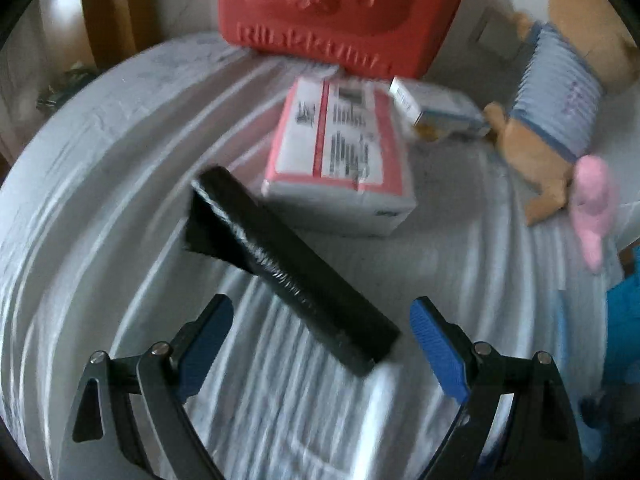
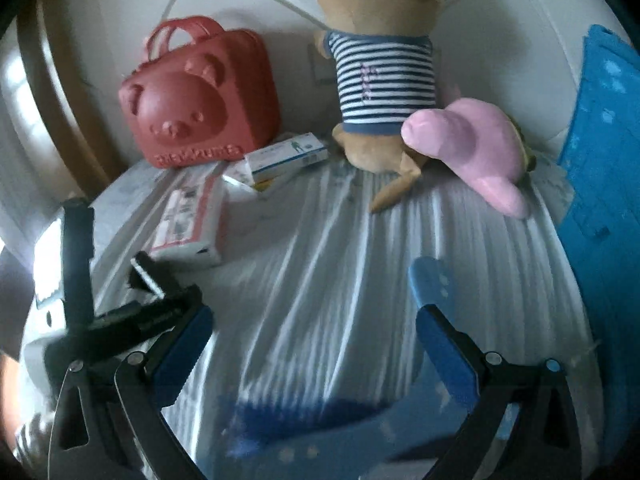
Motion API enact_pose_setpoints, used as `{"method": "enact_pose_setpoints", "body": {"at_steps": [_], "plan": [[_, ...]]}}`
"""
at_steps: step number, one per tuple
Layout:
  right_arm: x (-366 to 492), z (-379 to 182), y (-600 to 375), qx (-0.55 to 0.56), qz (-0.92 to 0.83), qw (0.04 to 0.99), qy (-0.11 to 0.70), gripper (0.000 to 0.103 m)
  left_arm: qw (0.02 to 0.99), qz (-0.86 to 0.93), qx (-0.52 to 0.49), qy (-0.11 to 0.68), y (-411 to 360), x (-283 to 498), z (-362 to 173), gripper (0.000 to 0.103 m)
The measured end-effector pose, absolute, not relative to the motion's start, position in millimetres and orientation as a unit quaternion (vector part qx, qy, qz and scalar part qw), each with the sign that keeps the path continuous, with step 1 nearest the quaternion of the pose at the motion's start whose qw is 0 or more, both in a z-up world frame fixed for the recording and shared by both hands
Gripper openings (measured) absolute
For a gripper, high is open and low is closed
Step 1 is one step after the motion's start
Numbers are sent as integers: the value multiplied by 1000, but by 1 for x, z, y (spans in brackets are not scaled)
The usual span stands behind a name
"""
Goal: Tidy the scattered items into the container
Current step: 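Move left tool toward the black rolled bag while right tool approaches the tissue pack, then grasp the black rolled bag with left tool while right tool grasps the pink-white tissue pack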
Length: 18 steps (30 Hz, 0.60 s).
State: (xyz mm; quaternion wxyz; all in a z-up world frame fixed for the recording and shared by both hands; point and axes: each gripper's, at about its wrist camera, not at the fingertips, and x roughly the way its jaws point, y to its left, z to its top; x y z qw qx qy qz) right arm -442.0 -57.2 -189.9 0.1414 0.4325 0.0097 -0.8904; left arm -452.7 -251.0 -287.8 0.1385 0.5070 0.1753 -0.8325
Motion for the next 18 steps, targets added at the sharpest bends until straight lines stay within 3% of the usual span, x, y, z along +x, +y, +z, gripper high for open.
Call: {"method": "enact_pose_setpoints", "body": {"at_steps": [3,9,13,18], "plan": [[-457,-200,-69,442,-884,152,10,103,129,-836,501,183,-265,-444,-293,93],[-464,-215,-113,456,-868,195,16,103,181,-835,508,111,-328,-417,-290,93],[-470,-218,-145,461,-860,218,25,103,192,-839,493,123,-369,-406,-281,92],[-497,-215,-180,466,-857,219,21,103,166,-863,467,103,-373,-419,-257,92]]}}
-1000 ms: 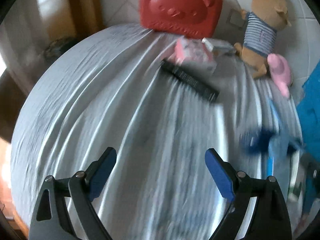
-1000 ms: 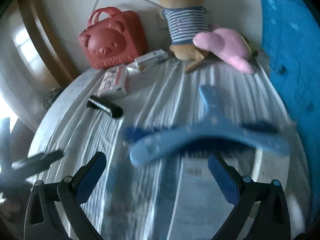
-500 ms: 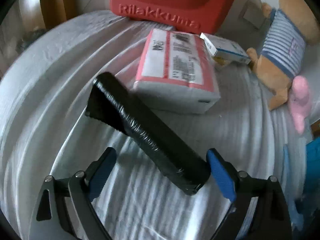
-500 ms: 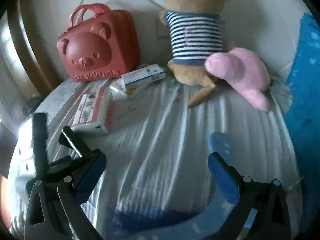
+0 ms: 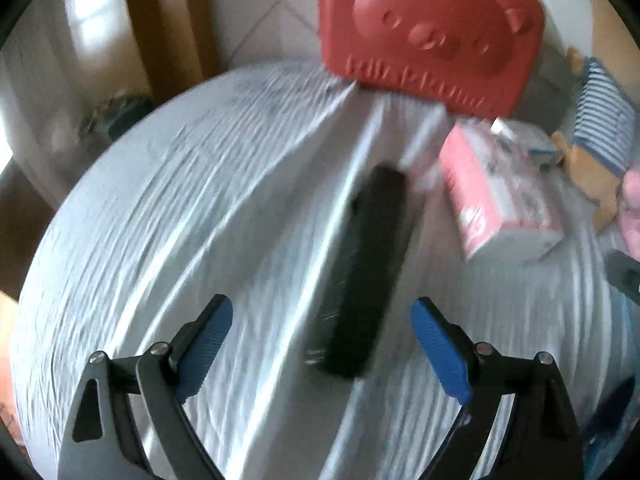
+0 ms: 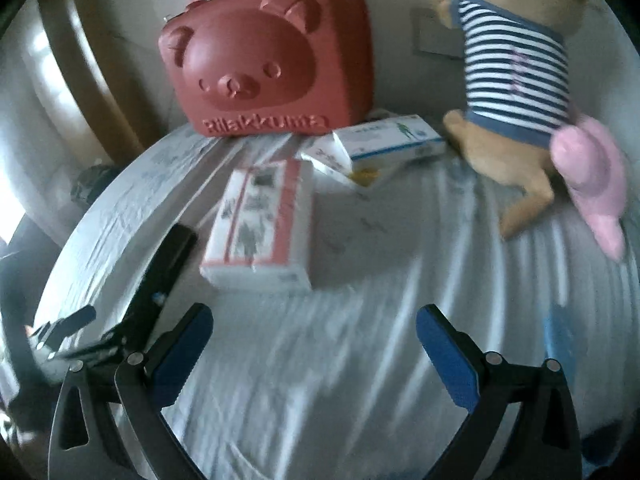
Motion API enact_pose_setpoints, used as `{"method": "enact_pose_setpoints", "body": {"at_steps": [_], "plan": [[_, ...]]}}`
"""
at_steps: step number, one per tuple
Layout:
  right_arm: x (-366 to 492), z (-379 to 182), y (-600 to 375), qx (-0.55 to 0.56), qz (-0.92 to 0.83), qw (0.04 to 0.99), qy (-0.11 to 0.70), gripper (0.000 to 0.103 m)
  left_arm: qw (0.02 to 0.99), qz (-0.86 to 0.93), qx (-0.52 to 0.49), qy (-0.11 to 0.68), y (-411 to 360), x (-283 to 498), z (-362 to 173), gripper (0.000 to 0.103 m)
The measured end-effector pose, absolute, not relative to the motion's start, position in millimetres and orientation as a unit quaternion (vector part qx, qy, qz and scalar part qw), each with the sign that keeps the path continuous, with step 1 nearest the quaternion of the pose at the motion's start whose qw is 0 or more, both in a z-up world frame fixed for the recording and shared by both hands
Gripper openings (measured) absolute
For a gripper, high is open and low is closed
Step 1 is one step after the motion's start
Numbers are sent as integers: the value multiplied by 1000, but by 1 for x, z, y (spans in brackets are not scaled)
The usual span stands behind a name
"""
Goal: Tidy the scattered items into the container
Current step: 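Grasp the black rolled bag with left tool while right tool grasps the pink-white tissue pack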
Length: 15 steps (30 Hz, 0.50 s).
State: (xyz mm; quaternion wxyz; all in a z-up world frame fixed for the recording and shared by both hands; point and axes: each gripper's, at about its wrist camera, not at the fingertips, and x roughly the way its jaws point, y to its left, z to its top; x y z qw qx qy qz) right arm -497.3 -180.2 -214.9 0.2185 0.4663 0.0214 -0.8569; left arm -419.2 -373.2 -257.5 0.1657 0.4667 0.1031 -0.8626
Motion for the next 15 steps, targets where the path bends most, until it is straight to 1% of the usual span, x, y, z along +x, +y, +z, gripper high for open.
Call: {"method": "enact_pose_setpoints", "body": {"at_steps": [3,6,7,8,11,12,13,15], "plan": [[-517,-218,-200,470,-858,208,21,103,153,-862,477,75,-366,-433,-263,91],[-533,-229,-221,483,-850,207,34,103,138,-854,497,69,-367,-443,-278,77],[-537,-234,-229,487,-848,207,40,103,132,-854,498,74,-370,-445,-281,70],[-539,-238,-235,489,-846,207,46,103,126,-853,500,79,-374,-446,-285,69],[-545,-250,-254,492,-844,208,57,103,106,-855,501,82,-379,-448,-289,54],[-547,-254,-260,491,-843,212,58,103,100,-856,501,83,-379,-449,-288,45],[-549,-257,-263,491,-842,217,54,103,94,-856,501,84,-379,-449,-287,39],[-551,-263,-269,490,-843,213,57,103,87,-856,502,86,-379,-449,-285,38]]}}
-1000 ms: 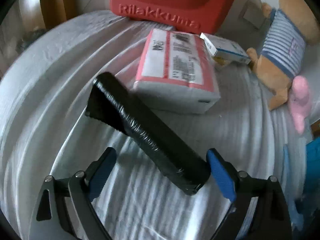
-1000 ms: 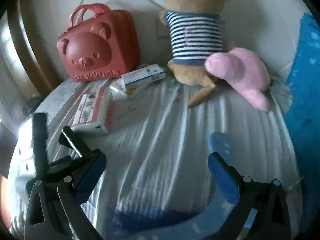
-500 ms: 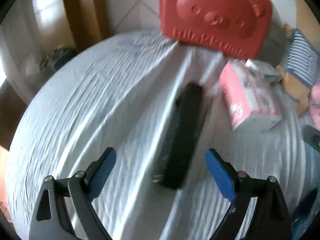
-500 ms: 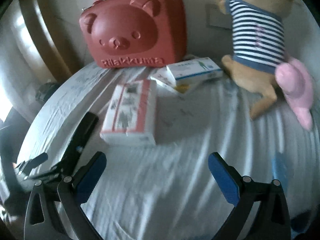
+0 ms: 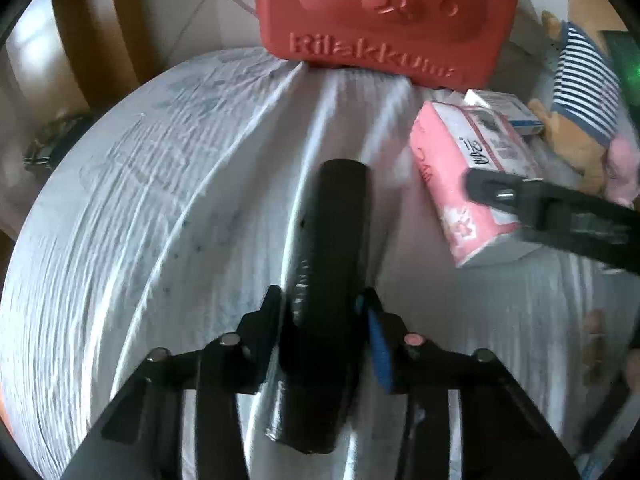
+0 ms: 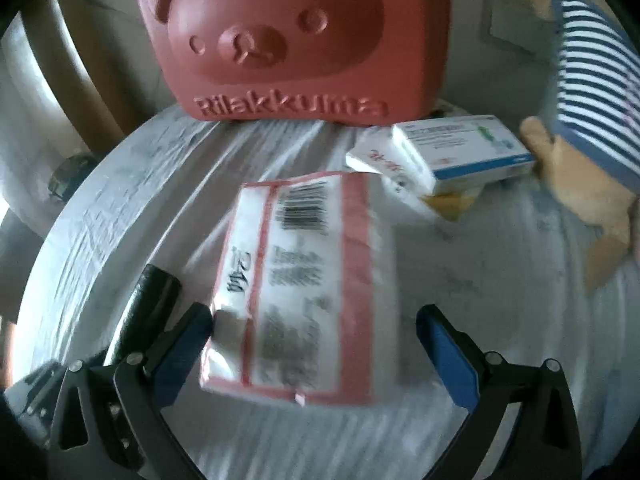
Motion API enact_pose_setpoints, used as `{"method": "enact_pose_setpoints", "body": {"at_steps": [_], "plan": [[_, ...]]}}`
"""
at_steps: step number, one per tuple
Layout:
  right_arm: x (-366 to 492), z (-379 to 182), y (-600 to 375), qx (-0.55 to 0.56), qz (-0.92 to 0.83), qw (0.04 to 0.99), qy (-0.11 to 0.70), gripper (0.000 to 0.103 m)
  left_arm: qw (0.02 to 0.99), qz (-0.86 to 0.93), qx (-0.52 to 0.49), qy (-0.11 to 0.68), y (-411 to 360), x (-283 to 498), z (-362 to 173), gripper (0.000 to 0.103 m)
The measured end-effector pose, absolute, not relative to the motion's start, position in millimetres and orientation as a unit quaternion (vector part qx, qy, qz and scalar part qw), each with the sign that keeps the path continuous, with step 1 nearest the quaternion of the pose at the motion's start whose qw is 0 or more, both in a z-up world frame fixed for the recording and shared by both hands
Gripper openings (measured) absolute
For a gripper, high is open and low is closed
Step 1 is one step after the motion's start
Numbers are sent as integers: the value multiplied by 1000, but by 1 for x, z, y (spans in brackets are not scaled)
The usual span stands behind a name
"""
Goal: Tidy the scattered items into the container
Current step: 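Grasp the black rolled bag with left tool while right tool grasps the pink-white tissue pack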
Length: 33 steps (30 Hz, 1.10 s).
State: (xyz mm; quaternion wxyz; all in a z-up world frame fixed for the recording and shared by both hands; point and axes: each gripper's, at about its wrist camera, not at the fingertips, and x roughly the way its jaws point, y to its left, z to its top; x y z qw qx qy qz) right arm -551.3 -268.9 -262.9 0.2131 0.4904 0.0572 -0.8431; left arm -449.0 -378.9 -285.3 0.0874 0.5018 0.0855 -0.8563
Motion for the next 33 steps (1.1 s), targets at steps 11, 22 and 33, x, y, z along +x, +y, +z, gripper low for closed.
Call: {"method": "enact_pose_setpoints", "body": {"at_steps": [11,22,33], "plan": [[-546,-284,-275,500,-833,213,104,91,87,-857,499,97,-377,-458,-283,35],[-494,-223,-222,468,-847,245,60,89,80,-888,441,103,-362,-411,-205,21],[-467,-212,-201,473,-844,248,50,89,81,-868,484,73,-369,-413,-225,26]]}}
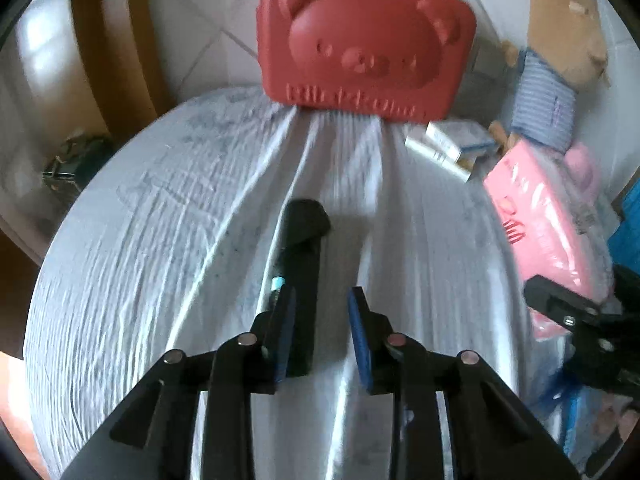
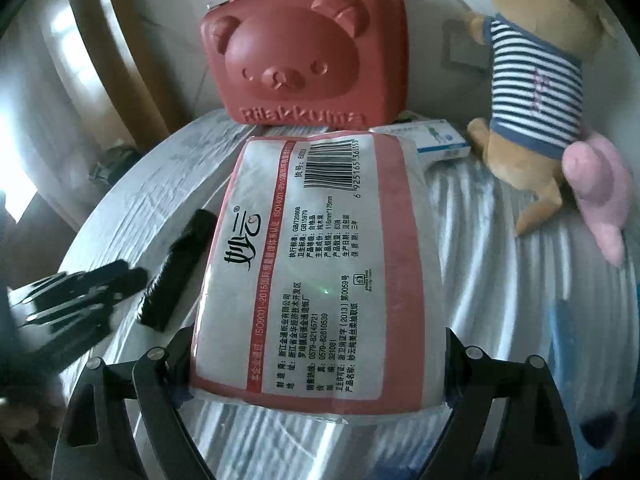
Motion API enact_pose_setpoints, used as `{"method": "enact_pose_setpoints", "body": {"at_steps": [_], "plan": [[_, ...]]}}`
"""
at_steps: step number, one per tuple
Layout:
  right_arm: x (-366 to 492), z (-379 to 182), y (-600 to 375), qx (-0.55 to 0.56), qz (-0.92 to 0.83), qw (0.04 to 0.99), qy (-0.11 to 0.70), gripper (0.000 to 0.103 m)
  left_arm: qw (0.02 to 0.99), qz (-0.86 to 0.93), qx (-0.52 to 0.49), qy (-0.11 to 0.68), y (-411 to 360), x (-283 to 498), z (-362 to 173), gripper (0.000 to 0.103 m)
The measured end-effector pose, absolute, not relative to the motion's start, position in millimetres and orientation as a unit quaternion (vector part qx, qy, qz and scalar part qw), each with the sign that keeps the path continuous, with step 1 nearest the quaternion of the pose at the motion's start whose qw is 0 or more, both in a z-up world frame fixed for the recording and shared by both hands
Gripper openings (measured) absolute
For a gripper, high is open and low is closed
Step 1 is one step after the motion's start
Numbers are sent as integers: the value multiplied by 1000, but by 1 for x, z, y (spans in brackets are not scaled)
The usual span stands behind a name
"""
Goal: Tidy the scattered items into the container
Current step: 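Grasp the black rolled bag with left tool while right tool grasps the pink-white tissue pack, then carry the black bag and tissue pack with both tools over the blue crate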
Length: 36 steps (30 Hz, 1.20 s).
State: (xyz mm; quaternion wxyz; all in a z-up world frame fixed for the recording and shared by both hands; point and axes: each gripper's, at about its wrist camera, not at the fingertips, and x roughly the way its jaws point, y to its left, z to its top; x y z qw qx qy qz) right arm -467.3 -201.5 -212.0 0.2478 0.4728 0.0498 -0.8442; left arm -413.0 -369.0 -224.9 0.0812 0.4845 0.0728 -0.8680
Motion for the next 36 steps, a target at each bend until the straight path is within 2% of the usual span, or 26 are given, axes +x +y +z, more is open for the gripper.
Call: {"method": "enact_pose_setpoints", "body": {"at_steps": [2,4,5,8,9,10,11,17,22,36], "plan": [[-461,-212,-213,474,-842,253,51,90,83,-860,499,68,-375,-424,-239,33],[-462,-218,-223,477,-839,256,56,90,90,-854,508,62,-384,-435,-254,67],[-464,-221,-227,479,-837,257,59,90,95,-853,510,59,-388,-439,-261,70],[-471,-235,-236,490,-831,254,66,90,84,-848,518,66,-397,-449,-281,68],[-473,-241,-238,494,-829,253,69,90,81,-849,518,65,-398,-451,-285,59],[-475,-246,-240,499,-826,251,72,90,80,-852,514,59,-398,-451,-287,39],[-476,-250,-242,503,-824,249,77,90,85,-853,513,52,-395,-450,-288,34],[-467,-248,-243,502,-823,254,79,90,95,-868,485,38,-382,-433,-269,34],[-449,-227,-229,488,-830,263,67,90,80,-878,467,71,-381,-402,-232,34],[-371,-136,-170,419,-871,243,74,90,75,-899,426,73,-325,-325,-152,34]]}}
